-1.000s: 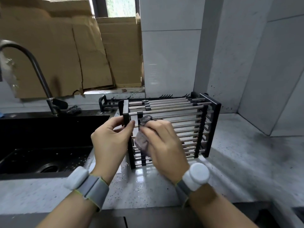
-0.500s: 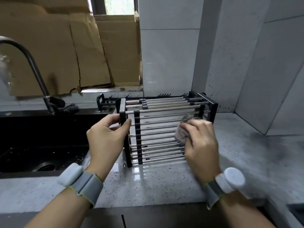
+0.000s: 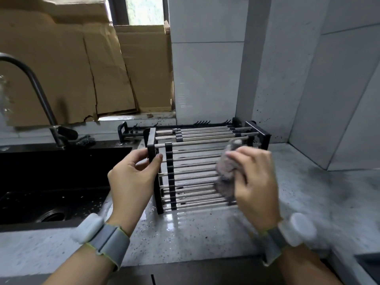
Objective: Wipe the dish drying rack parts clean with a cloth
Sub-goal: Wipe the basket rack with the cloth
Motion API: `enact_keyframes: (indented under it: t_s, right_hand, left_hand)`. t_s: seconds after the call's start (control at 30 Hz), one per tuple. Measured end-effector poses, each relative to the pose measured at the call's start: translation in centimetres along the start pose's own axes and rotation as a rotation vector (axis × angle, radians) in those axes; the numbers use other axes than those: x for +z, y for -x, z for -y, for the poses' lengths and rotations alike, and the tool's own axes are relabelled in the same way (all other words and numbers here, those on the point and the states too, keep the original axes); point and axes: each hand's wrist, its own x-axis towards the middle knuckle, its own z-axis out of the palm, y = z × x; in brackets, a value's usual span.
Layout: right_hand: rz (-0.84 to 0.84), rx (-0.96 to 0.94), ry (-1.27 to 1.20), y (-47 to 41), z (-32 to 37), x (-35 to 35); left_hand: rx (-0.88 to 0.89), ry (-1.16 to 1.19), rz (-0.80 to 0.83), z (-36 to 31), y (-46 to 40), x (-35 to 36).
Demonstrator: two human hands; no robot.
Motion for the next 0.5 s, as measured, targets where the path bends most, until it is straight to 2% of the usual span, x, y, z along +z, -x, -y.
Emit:
enact_keyframes:
  t_s: [0.13,0.3,0.43,0.5]
  right_hand:
    - [-0.096,0.031,0.035,-3.2,-2.1,-1.9]
    - [-0.037,0.012,0.143,-1.0,-3.9,-0.5]
    - [0.131,0.073,0.161,2.6,-5.1,-0.1]
    - [0.109,0.100,0.132,2.4,-4.9,-0.8]
  left_hand:
    - [-0.001,0.024,0.005,0.2,-0.1,0.1]
    - [0.002,-0.028,-0.001,0.2,-0.3,0.1]
    - [0.006,-0.058,-0.009,0.1,-0.5,0.2]
    - [0.018,-0.066,-0.018,0.0,-0.4,0.3]
